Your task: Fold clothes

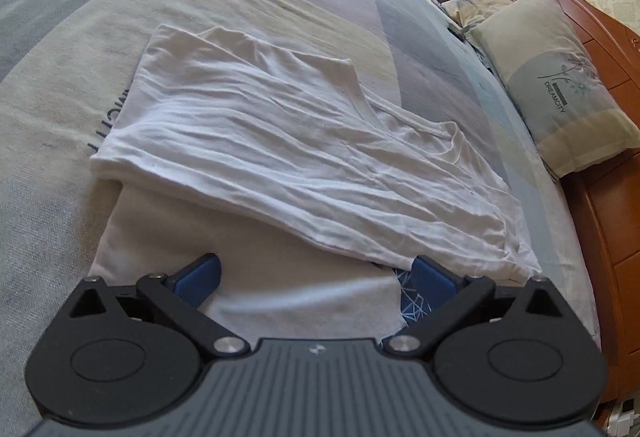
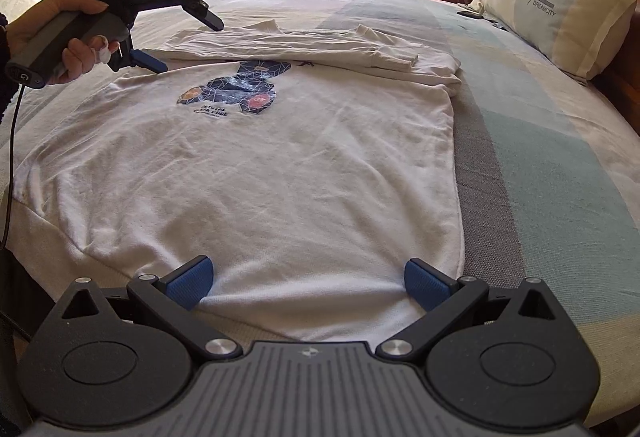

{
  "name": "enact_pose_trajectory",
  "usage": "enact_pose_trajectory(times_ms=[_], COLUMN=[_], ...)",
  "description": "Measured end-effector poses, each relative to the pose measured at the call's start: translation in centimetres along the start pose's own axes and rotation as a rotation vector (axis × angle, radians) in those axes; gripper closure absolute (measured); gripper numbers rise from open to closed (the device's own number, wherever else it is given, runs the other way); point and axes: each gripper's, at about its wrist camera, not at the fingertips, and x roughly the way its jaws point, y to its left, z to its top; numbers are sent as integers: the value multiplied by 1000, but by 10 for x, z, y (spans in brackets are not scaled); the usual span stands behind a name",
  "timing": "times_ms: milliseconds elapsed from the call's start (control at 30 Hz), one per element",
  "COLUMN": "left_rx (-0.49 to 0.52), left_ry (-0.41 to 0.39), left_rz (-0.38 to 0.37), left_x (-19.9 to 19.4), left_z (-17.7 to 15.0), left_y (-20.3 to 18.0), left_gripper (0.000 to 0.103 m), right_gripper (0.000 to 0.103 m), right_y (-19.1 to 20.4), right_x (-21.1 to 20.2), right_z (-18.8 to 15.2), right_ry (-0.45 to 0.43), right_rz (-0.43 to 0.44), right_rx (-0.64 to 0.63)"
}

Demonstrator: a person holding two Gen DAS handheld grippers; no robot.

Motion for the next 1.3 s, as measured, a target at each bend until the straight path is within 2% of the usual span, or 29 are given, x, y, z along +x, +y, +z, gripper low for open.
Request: enact_pose_trajectory(times_ms=[133,267,400,500,600,700,767,933,1067,1133,1300], left_rx=[-6,149,317,401,449,409,374,346,317,299,315], left_ry=[-54,-96,-124,-98,-46,26,40,12,9,28,5], left_rz=[46,21,-8,-21,34,49,54,41,66,68,36], left_x=[-14,-48,-83,-89,-81,-71,-71,-85,-81,-78,-85], left_z=[2,-25,-72,-105,-137,-153,-157,-156,-150,-151,-157], left_y=[0,-29,-60,-73,-80,-72,-65,-58,-50,-43,-33], left_gripper=[2,2,1,1,1,1,1,1,1,1,1], right_gripper=[0,0,0,0,0,0,0,0,0,0,0], right_y=[1,1,2,1,1,-1,-3,-18,-27,-28,-21], right_x=[1,1,1,1,0,-3,-6,-12,-7,0,29], right_z=[0,0,0,-1,-2,-2,-2,6,28,41,59], right_ry=[-3,-9,-14,-20,-19,-4,12,51,22,11,23], right_rz=[-4,-8,-12,-10,-8,-2,9,65,49,51,101], right_rx=[2,4,6,4,2,3,8,56,85,100,123])
